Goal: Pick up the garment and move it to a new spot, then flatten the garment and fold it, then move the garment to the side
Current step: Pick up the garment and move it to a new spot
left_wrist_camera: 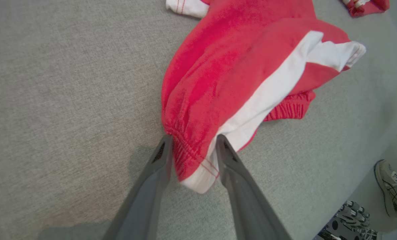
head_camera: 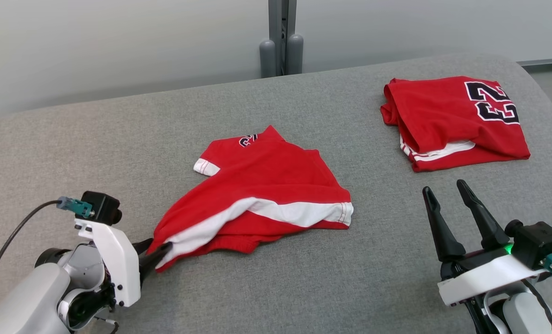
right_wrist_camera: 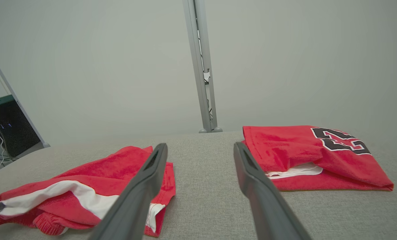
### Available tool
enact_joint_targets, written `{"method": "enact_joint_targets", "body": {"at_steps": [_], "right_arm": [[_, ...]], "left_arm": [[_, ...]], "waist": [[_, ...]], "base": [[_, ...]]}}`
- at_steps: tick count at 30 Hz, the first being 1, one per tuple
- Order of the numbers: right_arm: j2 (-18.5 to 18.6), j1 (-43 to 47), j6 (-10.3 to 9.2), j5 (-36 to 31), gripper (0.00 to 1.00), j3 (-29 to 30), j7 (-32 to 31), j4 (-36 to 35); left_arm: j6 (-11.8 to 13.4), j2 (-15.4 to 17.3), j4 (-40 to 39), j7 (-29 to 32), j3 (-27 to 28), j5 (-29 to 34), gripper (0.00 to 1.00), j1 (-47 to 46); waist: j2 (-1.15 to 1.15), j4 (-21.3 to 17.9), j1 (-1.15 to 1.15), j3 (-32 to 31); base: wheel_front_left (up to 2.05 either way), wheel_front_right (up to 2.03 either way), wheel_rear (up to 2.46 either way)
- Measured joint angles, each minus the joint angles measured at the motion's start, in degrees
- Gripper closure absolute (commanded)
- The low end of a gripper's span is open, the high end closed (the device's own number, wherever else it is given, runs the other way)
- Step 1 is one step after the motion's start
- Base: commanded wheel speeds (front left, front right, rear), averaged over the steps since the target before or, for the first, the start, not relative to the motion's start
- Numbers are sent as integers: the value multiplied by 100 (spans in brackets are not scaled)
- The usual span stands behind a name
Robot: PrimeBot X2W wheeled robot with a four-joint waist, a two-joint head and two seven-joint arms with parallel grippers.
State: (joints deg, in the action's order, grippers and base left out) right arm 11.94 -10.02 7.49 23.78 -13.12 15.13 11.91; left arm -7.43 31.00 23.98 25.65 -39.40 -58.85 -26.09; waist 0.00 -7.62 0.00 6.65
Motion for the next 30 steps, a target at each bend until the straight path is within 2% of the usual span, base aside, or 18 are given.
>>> {"method": "enact_joint_targets", "body": {"at_steps": [5,11,14,21,24,26,27,30], "right_arm": [[60,8,0,7,0,-37,0,10],[94,122,0,42,0,3,0,-131],[110,138,0,51,0,26,0,-229],[23,267,0,11,0,503,0,-608],[-108,380,0,-131,0,649,0,-694],[-164,417,0,-181,0,667,0,-717],[-245,500,0,-338,0,734,0,-712],[-346,542,0,-436,0,872,0,-734]], "left_arm": [[0,127,-29,-489,-177,7,0,-81],[7,689,-810,-1423,-64,322,0,-229],[371,947,-1168,-1898,233,502,0,-171],[1646,1069,-1963,-3005,854,732,0,637],[2037,834,-2142,-3676,1144,682,0,1089],[2094,745,-2167,-3795,1174,687,0,1241],[2247,517,-2189,-3971,1298,728,0,1543],[2382,341,-2173,-4036,1351,961,0,1789]], "waist": [[0,51,0,-116],[0,97,0,-291],[0,122,0,-370],[0,208,0,-434],[0,244,0,-404],[0,251,0,-390],[0,262,0,-367],[0,270,0,-361]], "base": [[0,0,0],[0,0,0],[0,0,0],[0,0,0],[0,0,0],[0,0,0],[0,0,0],[0,0,0]]}}
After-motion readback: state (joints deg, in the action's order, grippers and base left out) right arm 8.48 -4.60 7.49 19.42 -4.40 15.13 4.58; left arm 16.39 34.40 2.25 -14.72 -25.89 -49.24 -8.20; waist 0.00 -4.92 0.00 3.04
